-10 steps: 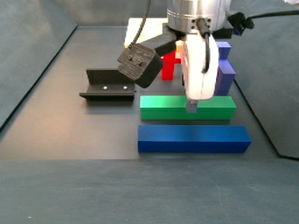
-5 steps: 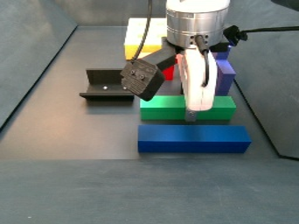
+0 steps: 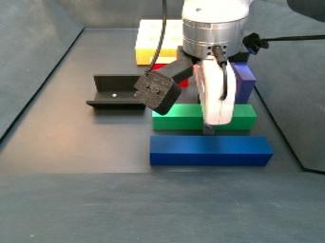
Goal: Pick up the green object. Move up. Move to above the board. Insert the green object.
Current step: Pick up the green object.
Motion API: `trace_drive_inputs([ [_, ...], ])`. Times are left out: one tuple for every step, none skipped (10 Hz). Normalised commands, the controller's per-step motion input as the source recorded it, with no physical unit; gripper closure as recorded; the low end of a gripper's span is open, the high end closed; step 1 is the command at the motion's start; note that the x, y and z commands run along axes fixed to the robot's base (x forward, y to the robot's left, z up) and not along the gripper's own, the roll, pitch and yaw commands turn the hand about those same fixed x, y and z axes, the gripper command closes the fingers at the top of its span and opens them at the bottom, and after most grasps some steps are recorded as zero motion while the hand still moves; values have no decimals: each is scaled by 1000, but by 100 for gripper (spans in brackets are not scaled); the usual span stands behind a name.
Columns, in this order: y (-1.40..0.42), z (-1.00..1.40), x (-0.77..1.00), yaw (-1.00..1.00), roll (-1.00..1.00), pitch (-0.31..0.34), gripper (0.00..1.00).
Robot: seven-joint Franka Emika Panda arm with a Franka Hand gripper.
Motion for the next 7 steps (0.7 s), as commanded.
trace_drive_inputs([
  [26,0,0,0,-116,-57,0],
  [0,0,0,-11,-14,-1,0],
  [0,0,0,0,0,0,0],
  [0,0,0,0,0,0,100],
  [0,0,0,0,0,0,100],
  [0,0,0,0,0,0,100],
  [0,0,0,0,0,0,100],
])
